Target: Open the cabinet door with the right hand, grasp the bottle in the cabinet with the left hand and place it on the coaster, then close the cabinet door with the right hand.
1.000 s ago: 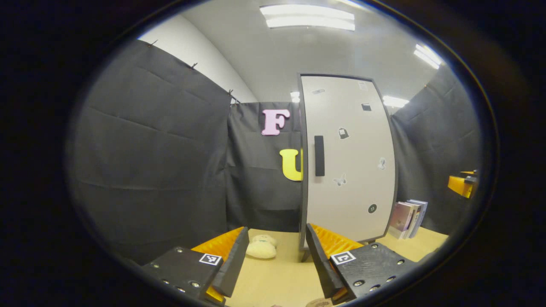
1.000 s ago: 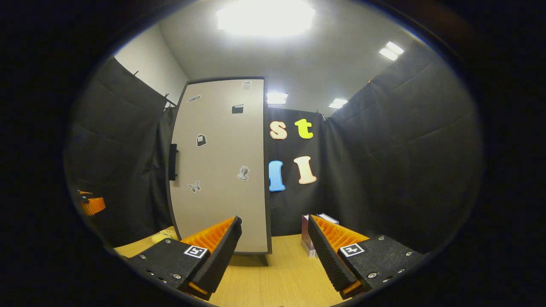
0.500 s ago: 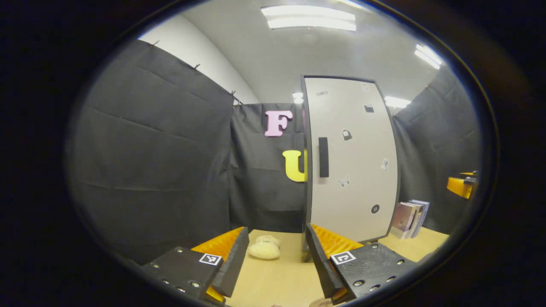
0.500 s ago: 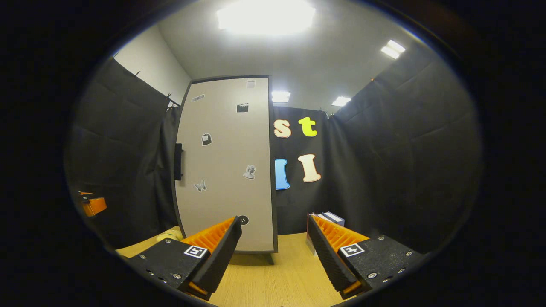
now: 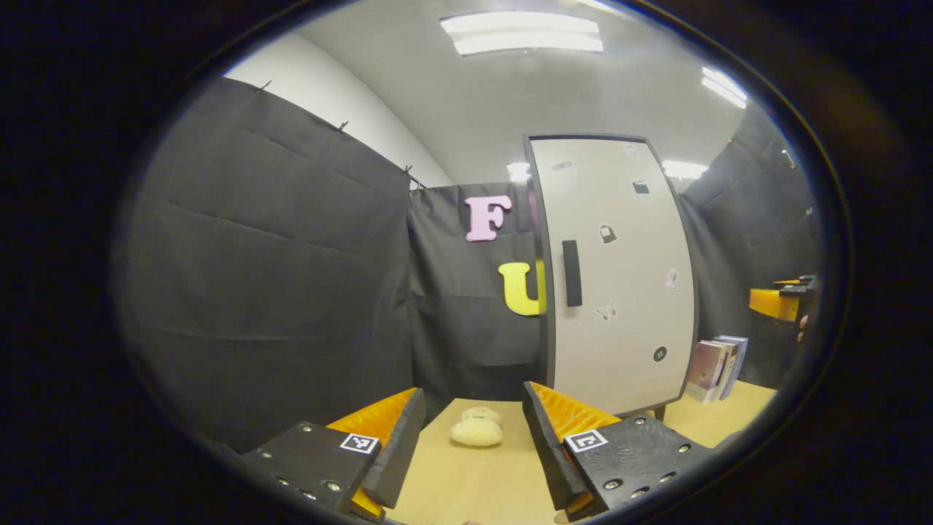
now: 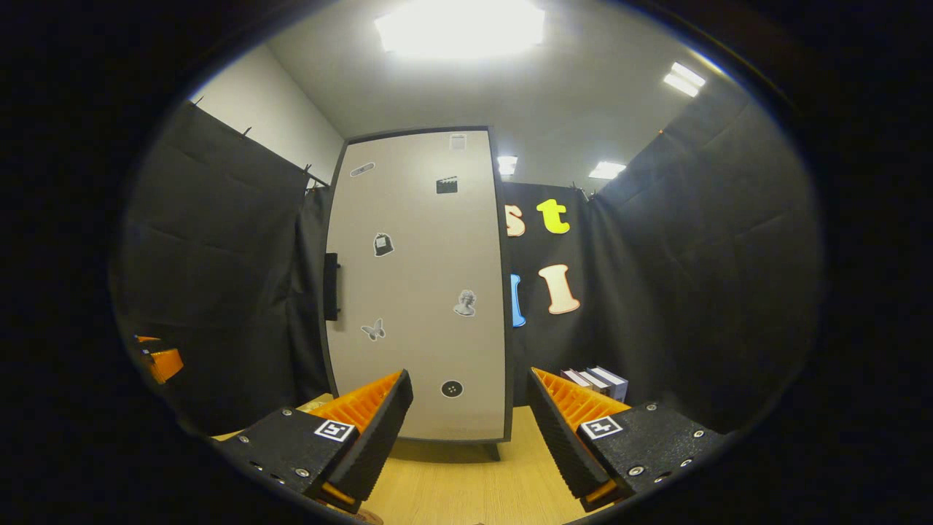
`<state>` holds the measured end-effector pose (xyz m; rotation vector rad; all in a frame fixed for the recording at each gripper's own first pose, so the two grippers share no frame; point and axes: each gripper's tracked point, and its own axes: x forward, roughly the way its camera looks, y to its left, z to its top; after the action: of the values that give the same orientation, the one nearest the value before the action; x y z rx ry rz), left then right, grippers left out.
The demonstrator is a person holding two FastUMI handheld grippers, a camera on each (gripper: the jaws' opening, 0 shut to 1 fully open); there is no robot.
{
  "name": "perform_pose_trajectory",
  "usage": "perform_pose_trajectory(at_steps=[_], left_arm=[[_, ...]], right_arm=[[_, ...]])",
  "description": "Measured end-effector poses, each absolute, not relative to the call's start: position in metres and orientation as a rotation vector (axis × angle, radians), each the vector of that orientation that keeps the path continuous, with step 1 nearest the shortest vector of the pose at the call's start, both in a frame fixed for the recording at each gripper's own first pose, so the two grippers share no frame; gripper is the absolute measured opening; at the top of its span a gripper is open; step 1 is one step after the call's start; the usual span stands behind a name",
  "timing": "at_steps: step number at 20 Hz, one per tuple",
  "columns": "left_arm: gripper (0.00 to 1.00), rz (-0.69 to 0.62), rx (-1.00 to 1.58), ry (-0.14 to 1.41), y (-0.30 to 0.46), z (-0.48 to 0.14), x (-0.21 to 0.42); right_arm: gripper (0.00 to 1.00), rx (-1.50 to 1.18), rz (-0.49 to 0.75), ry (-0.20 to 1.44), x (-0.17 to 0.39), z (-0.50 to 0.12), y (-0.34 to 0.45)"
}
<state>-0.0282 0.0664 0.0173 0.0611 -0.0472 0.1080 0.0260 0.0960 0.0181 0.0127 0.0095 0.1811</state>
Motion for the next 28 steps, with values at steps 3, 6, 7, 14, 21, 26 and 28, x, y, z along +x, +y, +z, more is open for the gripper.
perform_pose_trajectory(at_steps=[3,6,7,14,21,26,28], left_arm=[[0.77,0.147,0.073,-0.057,0.086,0.022,-0.043],[0.77,0.194,0.084,-0.058,0.109,0.021,-0.056],[0.77,0.212,0.088,-0.055,0.118,0.020,-0.061],[0.77,0.321,0.081,-0.026,0.172,0.010,-0.089],[0.77,0.376,0.090,0.004,0.207,0.000,-0.105],[0.77,0.414,0.099,0.024,0.231,-0.004,-0.113],[0.77,0.421,0.100,0.032,0.239,-0.007,-0.115]], right_arm=[[0.96,0.032,0.223,-0.007,0.041,0.030,0.123],[0.96,0.041,0.264,-0.014,0.057,0.042,0.150],[0.96,0.049,0.285,-0.013,0.062,0.047,0.162],[0.96,0.036,0.360,-0.032,0.108,0.073,0.229],[0.96,0.007,0.405,-0.016,0.157,0.079,0.301],[0.87,-0.031,0.444,0.030,0.196,0.068,0.356],[0.80,-0.028,0.439,0.060,0.209,0.064,0.371]])
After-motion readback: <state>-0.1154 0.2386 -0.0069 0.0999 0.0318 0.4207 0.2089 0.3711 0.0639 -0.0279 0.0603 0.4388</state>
